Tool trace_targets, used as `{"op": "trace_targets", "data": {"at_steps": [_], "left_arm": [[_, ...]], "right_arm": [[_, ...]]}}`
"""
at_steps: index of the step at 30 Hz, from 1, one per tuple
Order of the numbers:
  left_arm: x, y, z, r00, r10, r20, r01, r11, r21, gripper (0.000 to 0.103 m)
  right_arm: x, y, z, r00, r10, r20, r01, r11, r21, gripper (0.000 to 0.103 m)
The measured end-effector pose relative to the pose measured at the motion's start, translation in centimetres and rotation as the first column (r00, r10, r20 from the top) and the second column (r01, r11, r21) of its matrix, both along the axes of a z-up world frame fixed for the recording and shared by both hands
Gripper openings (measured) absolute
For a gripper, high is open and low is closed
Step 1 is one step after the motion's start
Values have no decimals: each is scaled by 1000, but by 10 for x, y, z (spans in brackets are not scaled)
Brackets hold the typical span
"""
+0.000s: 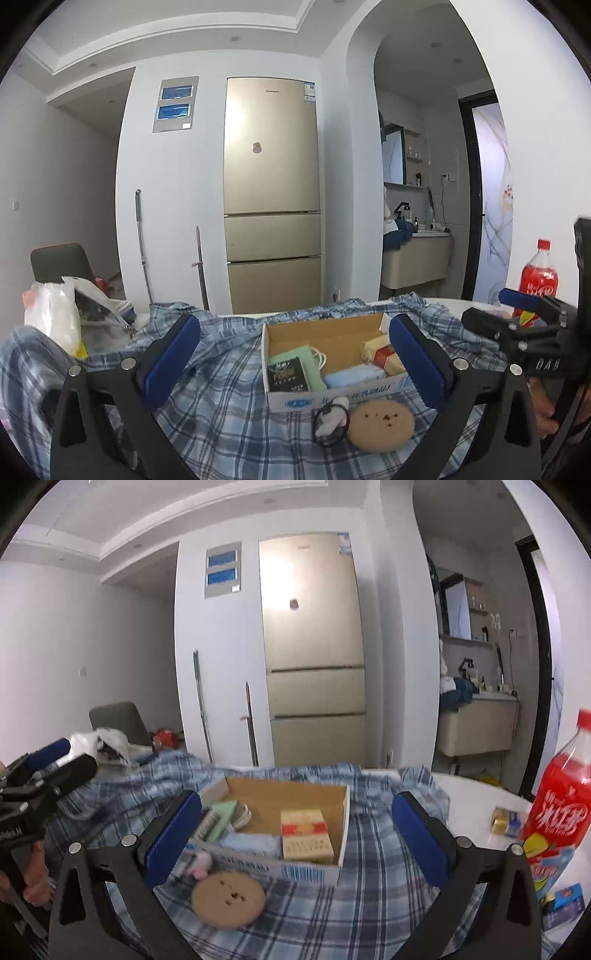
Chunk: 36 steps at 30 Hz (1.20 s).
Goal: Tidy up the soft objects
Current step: 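Lift both grippers up and away from the cardboard box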
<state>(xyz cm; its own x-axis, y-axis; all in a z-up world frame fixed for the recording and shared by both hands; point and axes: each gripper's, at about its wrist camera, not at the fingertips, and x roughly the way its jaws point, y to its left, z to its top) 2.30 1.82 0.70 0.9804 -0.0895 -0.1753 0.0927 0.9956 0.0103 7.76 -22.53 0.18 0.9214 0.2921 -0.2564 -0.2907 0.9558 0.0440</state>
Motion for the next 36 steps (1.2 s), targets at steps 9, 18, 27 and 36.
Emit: {"op": "trace_targets", "data": {"at_steps": [9, 18, 27, 36], "left_arm": [[3, 1, -9, 999, -46, -7, 46, 999, -28, 103], [1, -2, -7, 998, -55, 15, 55, 998, -13, 103], [0, -4, -4, 999, -34, 31, 34, 999, 4, 103], [4, 1, -8, 988, -157, 9, 158, 986, -49, 103]], "right_arm": [[-6, -1, -3, 1000, 25, 7, -25, 1000, -3, 103], [-16, 11, -3, 985, 170, 31, -170, 985, -14, 103], [-6, 10, -6, 993, 119, -7, -119, 993, -15, 103], [-6, 0, -4, 996, 89, -3, -89, 996, 20, 103]]}}
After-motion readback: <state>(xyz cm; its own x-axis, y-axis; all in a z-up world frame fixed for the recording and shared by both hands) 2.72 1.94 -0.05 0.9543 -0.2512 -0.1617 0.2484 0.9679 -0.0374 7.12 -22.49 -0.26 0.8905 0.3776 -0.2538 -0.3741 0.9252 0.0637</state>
